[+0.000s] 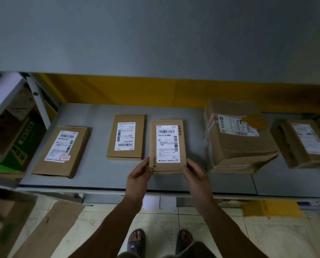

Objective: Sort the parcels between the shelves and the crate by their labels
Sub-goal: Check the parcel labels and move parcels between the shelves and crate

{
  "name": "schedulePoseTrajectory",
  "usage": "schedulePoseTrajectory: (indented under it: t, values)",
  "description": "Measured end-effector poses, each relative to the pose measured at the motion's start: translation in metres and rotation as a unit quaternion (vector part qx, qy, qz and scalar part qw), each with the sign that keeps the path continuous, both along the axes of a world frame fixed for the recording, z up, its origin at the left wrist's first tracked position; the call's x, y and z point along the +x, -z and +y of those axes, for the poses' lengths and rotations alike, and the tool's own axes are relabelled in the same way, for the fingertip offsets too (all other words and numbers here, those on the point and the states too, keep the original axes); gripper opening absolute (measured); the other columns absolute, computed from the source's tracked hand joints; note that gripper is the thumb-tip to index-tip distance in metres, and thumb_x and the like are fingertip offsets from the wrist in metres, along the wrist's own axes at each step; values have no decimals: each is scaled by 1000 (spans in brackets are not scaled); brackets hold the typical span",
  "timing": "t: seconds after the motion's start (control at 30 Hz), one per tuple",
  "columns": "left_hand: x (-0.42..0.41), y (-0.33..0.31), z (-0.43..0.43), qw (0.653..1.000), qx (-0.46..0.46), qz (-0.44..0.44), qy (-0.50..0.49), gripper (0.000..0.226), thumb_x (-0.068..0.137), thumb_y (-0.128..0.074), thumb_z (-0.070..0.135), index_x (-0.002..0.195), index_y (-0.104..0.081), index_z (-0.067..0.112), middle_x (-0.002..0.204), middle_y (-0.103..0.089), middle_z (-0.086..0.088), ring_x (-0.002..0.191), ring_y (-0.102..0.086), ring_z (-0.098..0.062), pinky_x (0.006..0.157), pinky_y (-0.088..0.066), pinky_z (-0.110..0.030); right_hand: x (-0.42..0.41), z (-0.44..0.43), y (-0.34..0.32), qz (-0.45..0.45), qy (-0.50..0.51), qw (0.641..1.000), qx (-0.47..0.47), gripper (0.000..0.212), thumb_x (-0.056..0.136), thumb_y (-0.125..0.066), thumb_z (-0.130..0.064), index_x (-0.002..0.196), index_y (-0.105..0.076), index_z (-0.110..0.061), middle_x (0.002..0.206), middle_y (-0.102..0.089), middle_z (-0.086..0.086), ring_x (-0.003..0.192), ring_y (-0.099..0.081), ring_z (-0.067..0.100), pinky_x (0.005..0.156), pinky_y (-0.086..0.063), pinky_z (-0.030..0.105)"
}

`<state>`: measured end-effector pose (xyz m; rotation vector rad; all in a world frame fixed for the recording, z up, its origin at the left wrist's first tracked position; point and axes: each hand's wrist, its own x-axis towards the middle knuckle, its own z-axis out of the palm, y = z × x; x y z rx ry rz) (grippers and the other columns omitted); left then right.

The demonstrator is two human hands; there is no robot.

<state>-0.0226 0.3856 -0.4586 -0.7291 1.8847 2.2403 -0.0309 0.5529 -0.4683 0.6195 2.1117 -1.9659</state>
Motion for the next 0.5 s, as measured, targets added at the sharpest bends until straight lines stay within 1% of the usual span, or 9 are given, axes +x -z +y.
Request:
schedulePoseTrajectory:
  t: [0.07, 0.2, 0.27, 0.33, 0.4, 0.43, 0.5]
  values:
    - [6, -5, 2, 1000, 2, 20, 5, 38, 96, -51, 3, 119, -65, 30, 112, -72, 12, 115, -60, -11, 104, -44, -34, 4, 1, -5, 17, 10, 1000, -14, 29, 95, -60, -22, 124, -63, -27, 114, -68, -10, 107, -62, 6, 94, -50, 29]
    - [15, -12, 3, 998, 10, 64, 3, 39, 94, -53, 4, 128, -62, 22, 118, -70, 9, 117, -59, -10, 101, -45, -31, 9, 3, -15, 57, 59, 995, -64, 21, 93, -61, -16, 112, -66, -23, 106, -71, -7, 100, -66, 9, 88, -52, 27]
    - [18, -16, 3, 996, 20, 83, 1, 40, 93, -53, 2, 126, -62, 22, 118, -70, 7, 115, -61, -9, 97, -46, -28, 10, 4, -22, 82, 74, 991, -78, 19, 94, -59, -14, 110, -67, -20, 103, -72, -6, 98, -67, 9, 83, -53, 24]
    - [22, -20, 3, 995, 30, 97, -1, 40, 91, -54, 1, 124, -63, 23, 119, -69, 5, 115, -61, -10, 94, -46, -28, 11, 5, -28, 105, 83, 987, -88, 18, 95, -56, -12, 106, -67, -20, 100, -72, -8, 96, -67, 6, 79, -52, 21]
    - [26, -22, 3, 993, 43, 112, -8, 41, 86, -59, 6, 123, -63, 22, 122, -68, 0, 118, -60, -15, 95, -46, -30, 12, 4, -31, 127, 88, 983, -97, 21, 95, -54, -8, 101, -68, -22, 96, -73, -10, 93, -66, 5, 76, -51, 19]
    - [27, -24, 2, 991, 51, 120, -13, 42, 82, -61, 11, 123, -64, 21, 124, -67, -2, 120, -59, -18, 97, -45, -33, 13, 4, -33, 138, 90, 981, -101, 22, 95, -53, -6, 101, -68, -22, 97, -73, -8, 94, -66, 7, 76, -51, 19]
    - [29, -27, 0, 989, 62, 136, -15, 44, 79, -67, 17, 123, -65, 20, 127, -65, -6, 123, -57, -21, 101, -43, -38, 16, 3, -34, 155, 94, 977, -113, 23, 94, -53, -5, 101, -69, -20, 100, -73, -3, 99, -66, 14, 81, -50, 24]
